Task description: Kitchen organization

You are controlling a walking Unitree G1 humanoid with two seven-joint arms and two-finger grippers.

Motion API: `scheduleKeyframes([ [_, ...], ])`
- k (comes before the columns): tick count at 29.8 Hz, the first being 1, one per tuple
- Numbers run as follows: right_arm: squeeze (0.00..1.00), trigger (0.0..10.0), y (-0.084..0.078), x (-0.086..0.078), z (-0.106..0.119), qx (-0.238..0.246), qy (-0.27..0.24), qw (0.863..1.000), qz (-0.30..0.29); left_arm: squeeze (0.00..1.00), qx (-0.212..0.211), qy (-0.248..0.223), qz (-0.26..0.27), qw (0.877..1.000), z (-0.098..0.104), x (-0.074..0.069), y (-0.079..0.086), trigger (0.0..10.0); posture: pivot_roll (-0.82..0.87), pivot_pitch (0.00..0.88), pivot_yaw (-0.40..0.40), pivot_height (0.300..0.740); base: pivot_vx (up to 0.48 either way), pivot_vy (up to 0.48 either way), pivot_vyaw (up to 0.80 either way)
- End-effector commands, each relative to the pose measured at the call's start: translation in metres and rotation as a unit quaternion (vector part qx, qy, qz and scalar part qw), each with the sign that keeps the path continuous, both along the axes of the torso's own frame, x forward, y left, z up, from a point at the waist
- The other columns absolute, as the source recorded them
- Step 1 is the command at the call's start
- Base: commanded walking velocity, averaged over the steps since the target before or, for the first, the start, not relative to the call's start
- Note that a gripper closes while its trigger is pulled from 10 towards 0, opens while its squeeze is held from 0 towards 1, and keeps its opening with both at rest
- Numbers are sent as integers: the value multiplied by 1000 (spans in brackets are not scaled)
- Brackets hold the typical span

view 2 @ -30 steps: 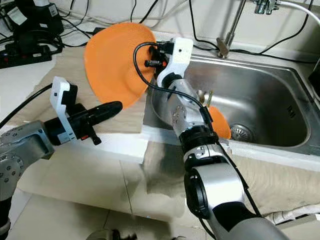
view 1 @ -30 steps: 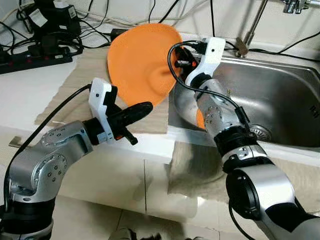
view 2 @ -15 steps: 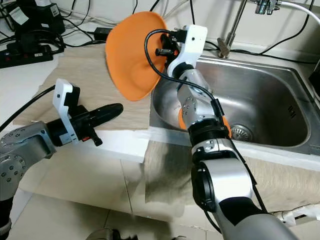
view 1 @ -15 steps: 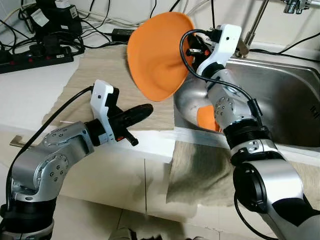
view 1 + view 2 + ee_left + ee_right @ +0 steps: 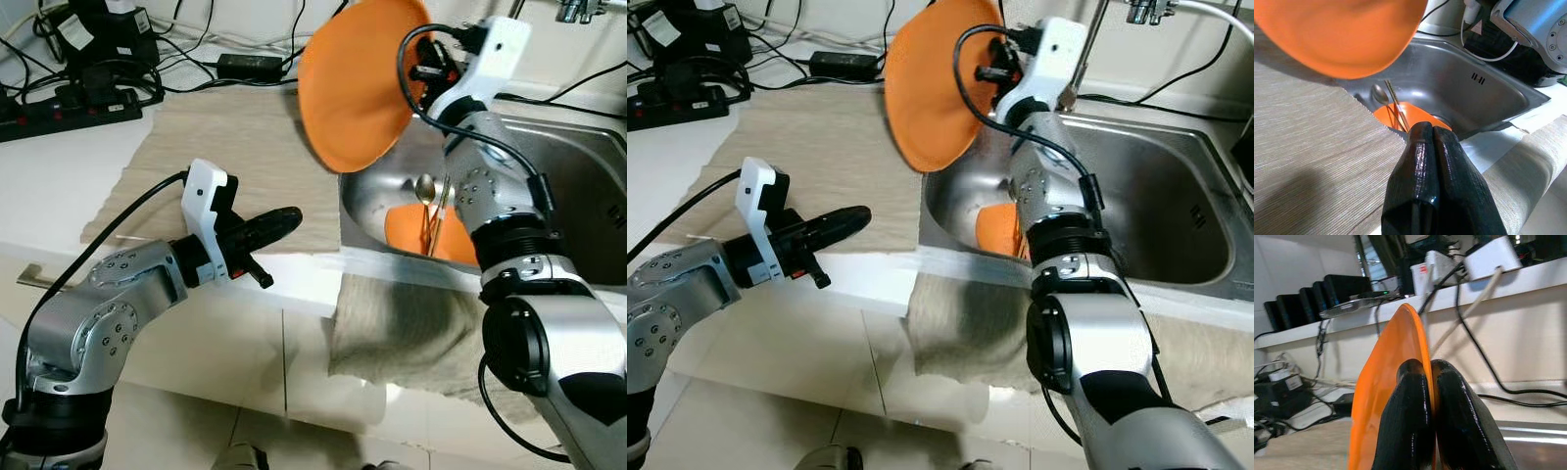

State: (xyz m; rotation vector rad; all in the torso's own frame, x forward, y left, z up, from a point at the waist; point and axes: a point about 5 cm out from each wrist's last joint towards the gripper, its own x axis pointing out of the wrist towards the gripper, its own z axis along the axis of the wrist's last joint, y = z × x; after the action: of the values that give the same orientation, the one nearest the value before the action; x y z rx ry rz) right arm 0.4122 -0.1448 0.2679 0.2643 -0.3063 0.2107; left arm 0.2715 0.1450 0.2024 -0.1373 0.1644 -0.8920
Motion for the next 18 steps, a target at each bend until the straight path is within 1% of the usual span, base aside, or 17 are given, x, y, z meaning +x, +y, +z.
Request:
scheduleKeyframes([
  [1, 0, 0, -11, 1, 23, 7, -36, 999, -24, 0, 5, -2, -4, 1000, 0, 1, 0, 10000, 107, 37, 17, 740, 0, 0, 0],
  [2, 0, 0, -15, 1, 22, 5, -34, 999, -31, 0, 6, -2, -4, 1000, 0, 2, 0, 10000, 107, 37, 17, 740, 0, 0, 0],
  [3, 0, 0, -15, 1, 22, 5, -34, 999, -31, 0, 6, -2, -4, 1000, 0, 2, 0, 10000, 107, 37, 17, 740, 0, 0, 0],
  [4, 0, 0, -25, 2, 18, -2, -25, 998, -49, 0, 6, -2, -4, 1000, 0, 2, 0, 10000, 106, 37, 18, 740, 0, 0, 0],
  [7, 0, 0, -36, 2, 11, -9, -10, 997, -71, 0, 6, -3, -4, 1000, 0, 3, 0, 10000, 104, 37, 20, 740, 0, 0, 0],
  [11, 0, 0, -51, 2, -5, -25, 22, 994, -107, 0, 6, -3, -3, 1000, 0, 4, 0, 10000, 101, 39, 21, 740, 0, 0, 0],
  [12, 0, 0, -52, 2, -7, -30, 28, 993, -112, 0, 6, -3, -3, 1000, 0, 4, 0, 10000, 101, 39, 21, 740, 0, 0, 0],
  [14, 0, 0, -53, 2, -21, -49, 55, 990, -124, 0, 7, -4, -3, 1000, 0, 4, 0, 10000, 100, 39, 21, 740, 0, 0, 0],
  [18, 0, 0, -48, 1, -49, -101, 108, 981, -126, 0, 8, -4, -2, 1000, 0, 5, 0, 10000, 102, 37, 22, 740, 0, 0, 0],
])
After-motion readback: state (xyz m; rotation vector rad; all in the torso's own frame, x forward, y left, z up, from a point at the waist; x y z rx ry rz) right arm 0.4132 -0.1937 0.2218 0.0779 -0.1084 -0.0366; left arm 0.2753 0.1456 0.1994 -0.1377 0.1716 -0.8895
